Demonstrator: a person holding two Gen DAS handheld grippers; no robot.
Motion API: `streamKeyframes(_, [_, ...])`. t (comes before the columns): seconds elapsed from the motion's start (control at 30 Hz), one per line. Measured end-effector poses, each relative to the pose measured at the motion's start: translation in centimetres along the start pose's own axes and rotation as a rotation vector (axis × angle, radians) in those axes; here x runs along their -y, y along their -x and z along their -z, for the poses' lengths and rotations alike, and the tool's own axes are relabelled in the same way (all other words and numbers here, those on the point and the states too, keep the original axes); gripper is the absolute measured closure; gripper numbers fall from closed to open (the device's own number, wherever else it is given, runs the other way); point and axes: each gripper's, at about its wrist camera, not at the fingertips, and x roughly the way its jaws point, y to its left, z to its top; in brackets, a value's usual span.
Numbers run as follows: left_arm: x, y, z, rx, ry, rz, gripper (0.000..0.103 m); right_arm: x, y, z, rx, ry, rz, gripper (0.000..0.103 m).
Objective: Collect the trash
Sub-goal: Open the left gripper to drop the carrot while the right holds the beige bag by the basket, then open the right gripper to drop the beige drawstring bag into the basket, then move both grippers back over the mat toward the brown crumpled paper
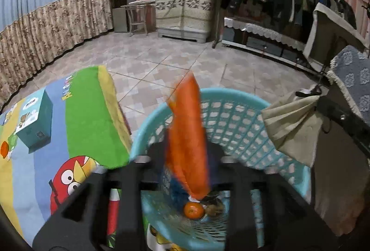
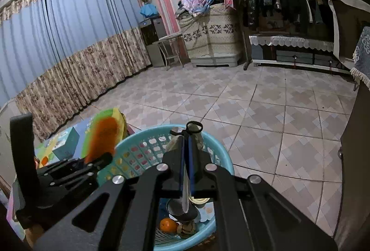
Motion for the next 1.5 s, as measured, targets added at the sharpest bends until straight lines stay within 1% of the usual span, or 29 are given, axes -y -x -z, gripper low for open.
streamKeyframes(0.03, [-0.1,-0.2,0.2,0.002,0.002,-0.009,0.053,-0.2,-0.2,0.1,-0.005,0.006,0.006,0.099])
streamKeyframes(0.13, [-0.7,-0.6,0.3,-0.013,0.008,-0.021,0.053,-0.4,-0.4,0.4,-0.015,0.011,0.019,0.099])
streamKeyframes(0.17, [-1.1,-0.3,0.4,-0.007,0.011,-0.038,0.052,-0.4,-0.4,0.4,-0.017,0.009,0.019,0.099])
streamKeyframes(0.23, [-1.5,0.2,0.3,0.008,0.014,-0.074,0.039,-0.5,-0.4,0.6,-0.02,0.005,0.02,0.099])
streamKeyframes(0.27, [-2.0,0.8,0.2,0.027,0.02,-0.098,0.036,-0.5,-0.4,0.6,-0.024,0.005,0.017,0.099])
streamKeyframes(0.33, [-2.9,1.9,0.0,0.055,0.038,-0.12,0.026,-0.8,-0.6,0.9,-0.032,0.009,0.02,0.099])
streamKeyframes(0.53, [-5.1,4.6,-0.5,0.115,0.089,-0.148,0.015,-2.6,-1.9,1.4,-0.078,0.037,0.028,0.098])
streamKeyframes(0.67, [-5.7,5.1,-0.6,0.122,0.105,-0.16,0.014,-3.6,-3.6,2.2,-0.152,0.048,0.047,0.097])
streamKeyframes(0.7, [-5.9,5.1,-0.7,0.12,0.111,-0.163,0.014,-3.9,-4.1,2.5,-0.168,0.054,0.044,0.089])
streamKeyframes(0.73, [-6.0,5.0,-0.8,0.117,0.115,-0.164,0.013,-4.0,-4.3,2.7,-0.176,0.059,0.046,0.064])
streamKeyframes(0.8, [-6.2,5.1,-0.8,0.118,0.117,-0.165,0.013,-4.1,-4.5,2.9,-0.174,0.065,0.058,0.038])
streamKeyframes(0.87, [-6.3,5.2,-0.9,0.123,0.114,-0.171,0.013,-4.1,-4.5,3.0,-0.179,0.055,0.058,0.037])
streamKeyframes(0.9, [-6.3,5.2,-1.0,0.124,0.113,-0.174,0.012,-4.0,-4.4,3.0,-0.178,0.047,0.054,0.034])
streamKeyframes(0.93, [-6.5,5.3,-0.9,0.125,0.113,-0.175,0.012,-3.7,-4.3,2.9,-0.172,0.029,0.047,0.028])
streamKeyframes(1.0, [-6.7,5.4,-0.8,0.126,0.112,-0.178,0.011,-3.5,-4.0,2.9,-0.156,0.008,0.033,0.022])
streamKeyframes(1.03, [-6.7,5.4,-0.8,0.127,0.113,-0.177,0.011,-3.3,-3.8,2.8,-0.147,0.001,0.033,0.017])
streamKeyframes(1.17, [-6.9,5.7,-0.8,0.132,0.119,-0.179,0.011,-3.2,-3.4,2.4,-0.119,-0.006,0.036,0.014])
streamKeyframes(1.23, [-7.2,5.9,-0.8,0.134,0.123,-0.178,0.011,-3.4,-3.1,2.2,-0.105,-0.006,0.032,0.011])
streamKeyframes(1.33, [-7.9,6.8,-1.0,0.146,0.122,-0.201,0.011,-3.9,-2.2,1.6,-0.07,0.013,0.028,0.01])
streamKeyframes(1.37, [-8.4,7.4,-1.1,0.152,0.132,-0.206,0.01,-4.0,-2.0,1.3,-0.061,0.016,0.025,0.01])
streamKeyframes(1.43, [-9.4,8.5,-1.2,0.163,0.166,-0.191,0.006,-4.5,-1.2,1.0,-0.03,0.021,0.013,0.008])
streamKeyframes(1.5, [-10.8,9.7,-1.1,0.168,0.198,-0.195,0.006,-5.0,-0.6,0.7,-0.007,0.028,0.006,0.007])
